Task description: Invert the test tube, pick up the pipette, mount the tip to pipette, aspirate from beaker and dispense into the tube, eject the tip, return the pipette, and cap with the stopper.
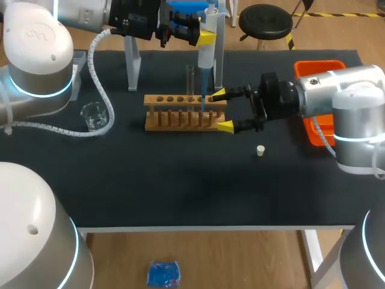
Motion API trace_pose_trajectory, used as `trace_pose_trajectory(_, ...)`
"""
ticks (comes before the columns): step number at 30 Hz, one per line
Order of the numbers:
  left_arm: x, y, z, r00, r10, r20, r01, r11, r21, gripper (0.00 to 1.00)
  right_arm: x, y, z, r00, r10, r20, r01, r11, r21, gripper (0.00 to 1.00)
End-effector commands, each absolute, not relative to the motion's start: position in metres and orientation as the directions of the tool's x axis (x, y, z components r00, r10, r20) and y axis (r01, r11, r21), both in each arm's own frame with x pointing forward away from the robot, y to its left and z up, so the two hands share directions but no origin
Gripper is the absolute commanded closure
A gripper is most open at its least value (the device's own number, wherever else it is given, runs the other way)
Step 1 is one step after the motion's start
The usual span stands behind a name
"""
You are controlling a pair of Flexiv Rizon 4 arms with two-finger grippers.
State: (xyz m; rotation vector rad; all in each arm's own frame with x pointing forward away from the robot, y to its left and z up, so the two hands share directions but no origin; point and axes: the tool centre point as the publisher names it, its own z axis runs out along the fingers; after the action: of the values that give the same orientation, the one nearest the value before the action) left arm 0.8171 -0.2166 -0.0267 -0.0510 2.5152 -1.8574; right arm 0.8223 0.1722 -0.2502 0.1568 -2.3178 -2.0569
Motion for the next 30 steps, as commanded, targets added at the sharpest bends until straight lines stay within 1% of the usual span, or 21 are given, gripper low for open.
trace_pose_trajectory(1,0.816,-0.216,-0.027,-0.999,-0.037,0.006,-0.016,0.291,-0.957,1.0,0.822,0.171,-0.249,-0.994,-0.102,-0.038,-0.05,0.118,0.992,0.0)
trace_pose_trajectory(4,0.816,-0.216,-0.027,-0.999,-0.037,0.006,-0.016,0.291,-0.957,1.0,0.822,0.171,-0.249,-0.994,-0.102,-0.038,-0.05,0.118,0.992,0.0)
trace_pose_trajectory(6,0.819,-0.204,-0.026,-0.999,-0.041,-0.01,-0.004,0.317,-0.948,1.0,0.822,0.171,-0.249,-0.994,-0.102,-0.038,-0.05,0.118,0.992,0.0)
trace_pose_trajectory(21,0.851,-0.094,-0.041,-0.996,-0.032,-0.082,0.069,0.298,-0.952,1.0,0.822,0.171,-0.249,-0.994,-0.102,-0.038,-0.05,0.118,0.992,0.0)
trace_pose_trajectory(30,0.869,-0.03,-0.059,-0.998,0.003,-0.063,0.06,0.305,-0.95,1.0,0.822,0.171,-0.249,-0.994,-0.102,-0.038,-0.05,0.118,0.992,0.0)
